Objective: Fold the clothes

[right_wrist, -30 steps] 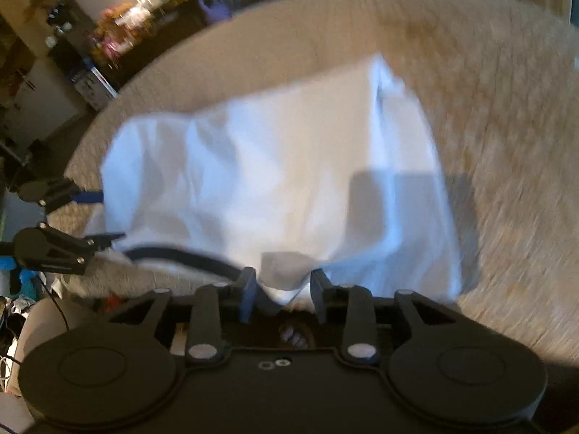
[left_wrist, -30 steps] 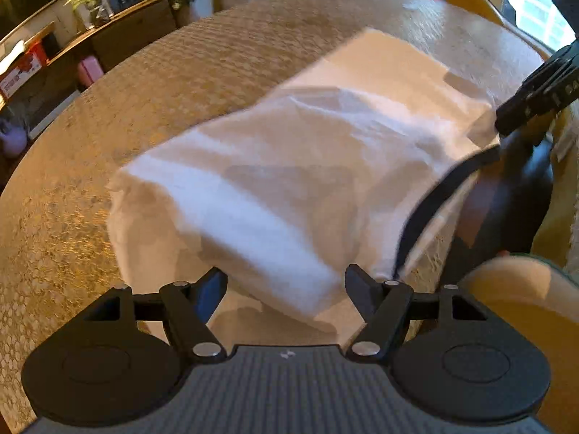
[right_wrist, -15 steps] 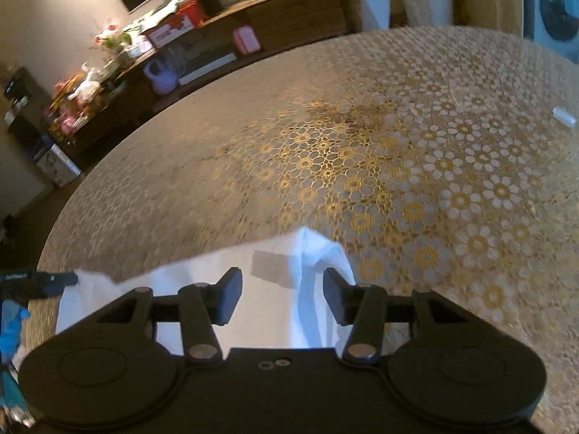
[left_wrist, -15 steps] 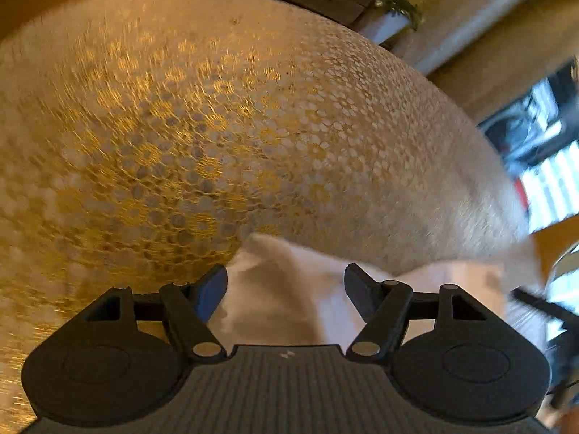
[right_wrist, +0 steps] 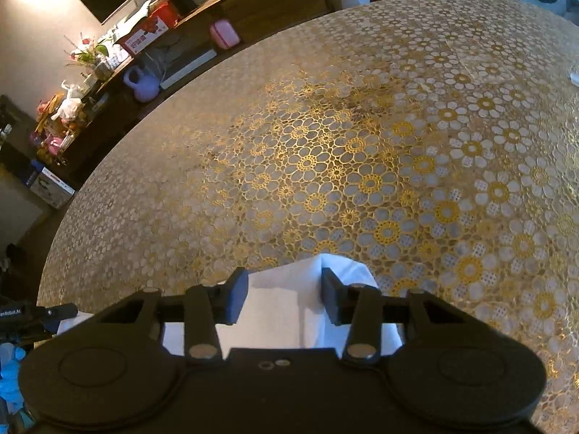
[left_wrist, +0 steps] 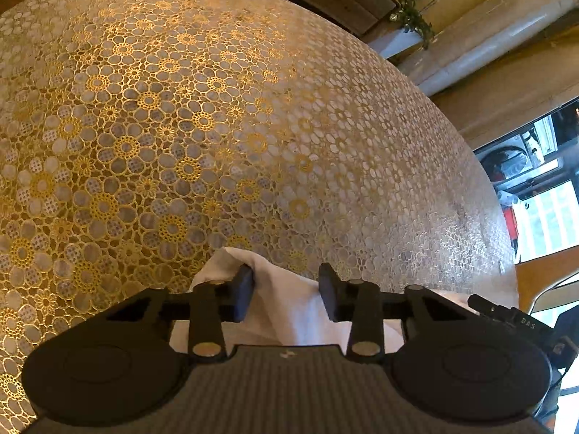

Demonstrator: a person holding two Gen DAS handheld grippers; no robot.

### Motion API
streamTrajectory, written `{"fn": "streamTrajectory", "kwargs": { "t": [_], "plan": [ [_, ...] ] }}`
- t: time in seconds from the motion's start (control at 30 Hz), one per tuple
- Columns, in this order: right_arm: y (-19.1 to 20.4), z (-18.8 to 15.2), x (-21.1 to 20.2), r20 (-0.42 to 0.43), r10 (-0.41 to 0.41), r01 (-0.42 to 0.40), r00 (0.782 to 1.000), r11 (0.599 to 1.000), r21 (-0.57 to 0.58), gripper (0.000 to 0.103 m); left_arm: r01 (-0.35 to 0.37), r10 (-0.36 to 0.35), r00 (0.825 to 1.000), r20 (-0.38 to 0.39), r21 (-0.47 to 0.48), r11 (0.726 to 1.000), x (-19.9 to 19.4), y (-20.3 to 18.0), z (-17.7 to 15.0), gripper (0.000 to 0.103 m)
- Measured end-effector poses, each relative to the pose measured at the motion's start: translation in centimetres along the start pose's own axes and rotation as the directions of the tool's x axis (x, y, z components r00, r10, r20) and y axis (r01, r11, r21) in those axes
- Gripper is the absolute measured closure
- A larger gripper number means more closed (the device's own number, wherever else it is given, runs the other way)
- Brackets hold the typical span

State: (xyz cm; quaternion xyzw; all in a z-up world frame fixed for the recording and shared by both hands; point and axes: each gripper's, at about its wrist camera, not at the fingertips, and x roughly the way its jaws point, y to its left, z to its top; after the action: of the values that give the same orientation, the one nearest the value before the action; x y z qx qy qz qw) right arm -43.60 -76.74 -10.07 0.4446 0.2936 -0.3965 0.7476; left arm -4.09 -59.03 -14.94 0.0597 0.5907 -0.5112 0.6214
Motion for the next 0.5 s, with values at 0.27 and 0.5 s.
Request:
{"fn": "streamTrajectory", "kwargs": {
  "t": [0.27,0.5],
  "plan": [
    [-0.3,-0.4,-0.5,0.037,-0.037,0.036,0.999,0.999,0.009,0.000,-0.020,0.021,0.998,0.065,-0.010,1.000,-1.0,0.5,-1.0,0.094],
    [-1.9,-0.2,-1.1,0.074,-0.034,0.031,0.997,0.999,0.035,0.000,-0.002,0.003,0.995,0.101,-0.014,1.000,-1.0,2.6,-1.4,0.095]
  ]
}}
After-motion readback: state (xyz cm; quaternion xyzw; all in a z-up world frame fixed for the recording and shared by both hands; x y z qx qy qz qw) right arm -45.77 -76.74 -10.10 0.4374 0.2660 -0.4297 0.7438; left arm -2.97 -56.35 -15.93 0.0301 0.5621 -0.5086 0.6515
